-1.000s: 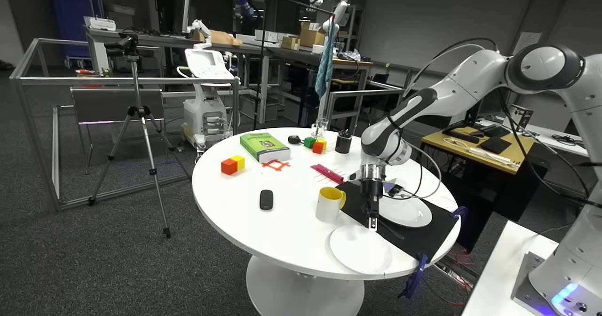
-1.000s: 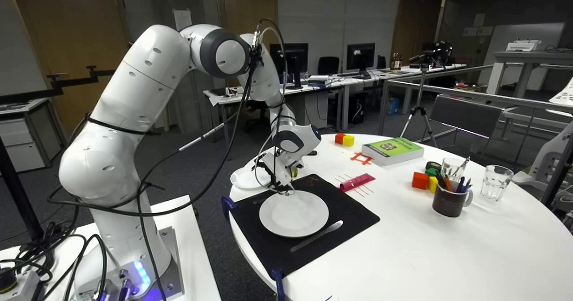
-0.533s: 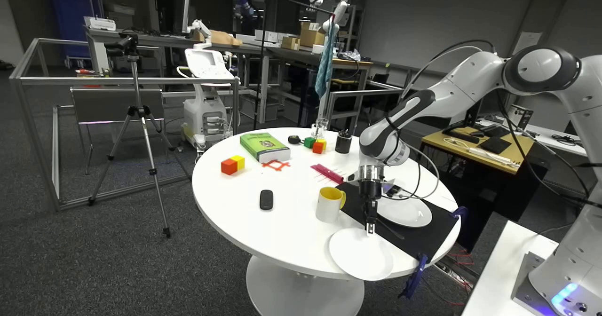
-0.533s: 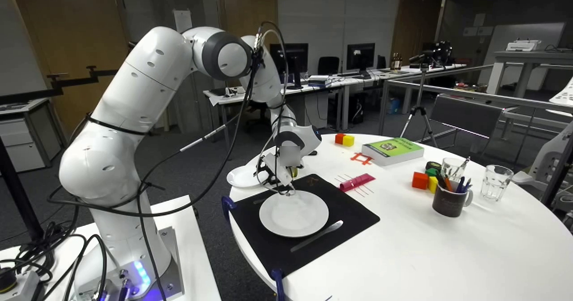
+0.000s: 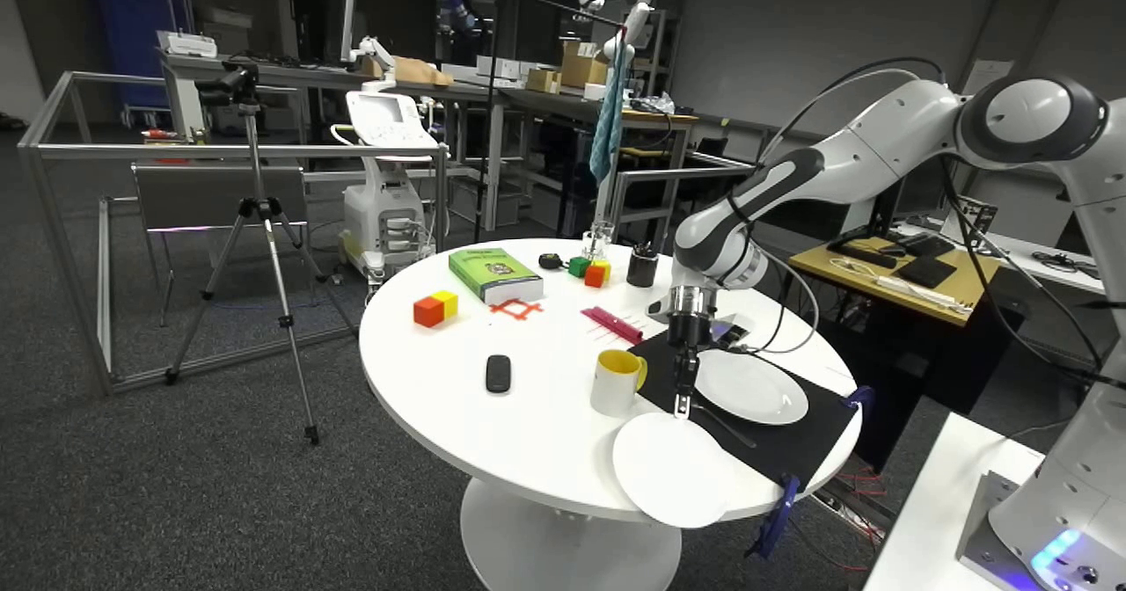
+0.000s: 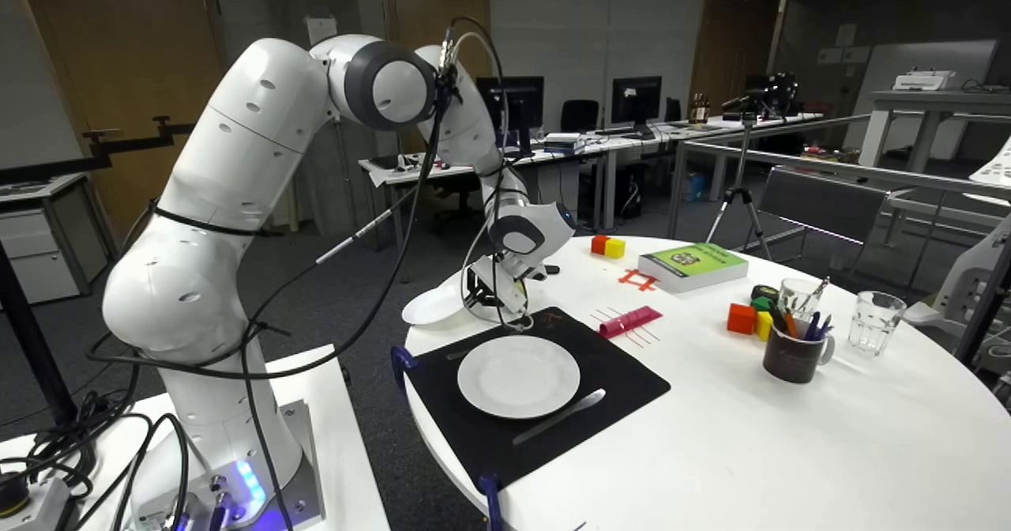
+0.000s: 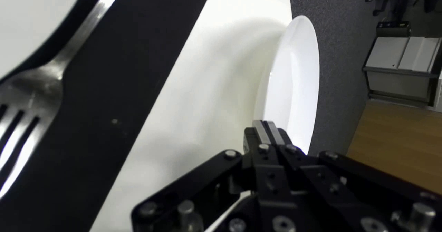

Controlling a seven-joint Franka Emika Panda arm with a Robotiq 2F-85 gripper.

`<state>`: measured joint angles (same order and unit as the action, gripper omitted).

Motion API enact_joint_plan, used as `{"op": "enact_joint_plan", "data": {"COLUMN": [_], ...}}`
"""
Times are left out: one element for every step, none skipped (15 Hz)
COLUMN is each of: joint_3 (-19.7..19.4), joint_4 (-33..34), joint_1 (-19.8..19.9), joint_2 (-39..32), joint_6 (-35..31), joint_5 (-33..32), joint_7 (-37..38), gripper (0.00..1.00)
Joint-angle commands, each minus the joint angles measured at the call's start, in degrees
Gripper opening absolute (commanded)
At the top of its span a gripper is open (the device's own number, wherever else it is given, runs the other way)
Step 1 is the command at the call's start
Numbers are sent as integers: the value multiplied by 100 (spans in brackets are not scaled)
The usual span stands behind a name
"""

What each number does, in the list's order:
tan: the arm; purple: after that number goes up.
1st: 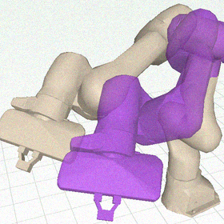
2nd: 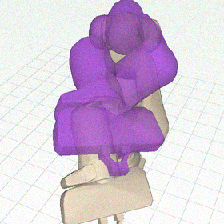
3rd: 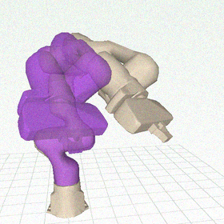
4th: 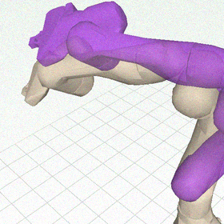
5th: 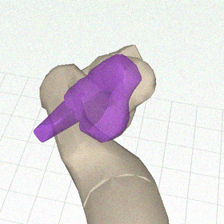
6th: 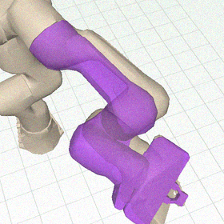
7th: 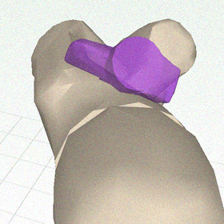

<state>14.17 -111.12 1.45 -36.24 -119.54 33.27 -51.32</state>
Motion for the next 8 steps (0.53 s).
{"op": "enact_joint_plan", "data": {"joint_3": [63,57,52,51,50,47,46,44], "joint_4": [-141,-130,-126,-125,-128,-133,-135,-137], "joint_1": [142,132,121,115,110,107,106,107], "joint_2": [368,383,395,403,413,423,429,435], "joint_6": [134,137,128,129,119,116,116,120], "joint_5": [44,38,35,33,33,30,29,28], "joint_7": [-136,-130,-118,-121,-123,-119,-119,-119], "gripper": [0,0,0,0,0,0,0,0]}}
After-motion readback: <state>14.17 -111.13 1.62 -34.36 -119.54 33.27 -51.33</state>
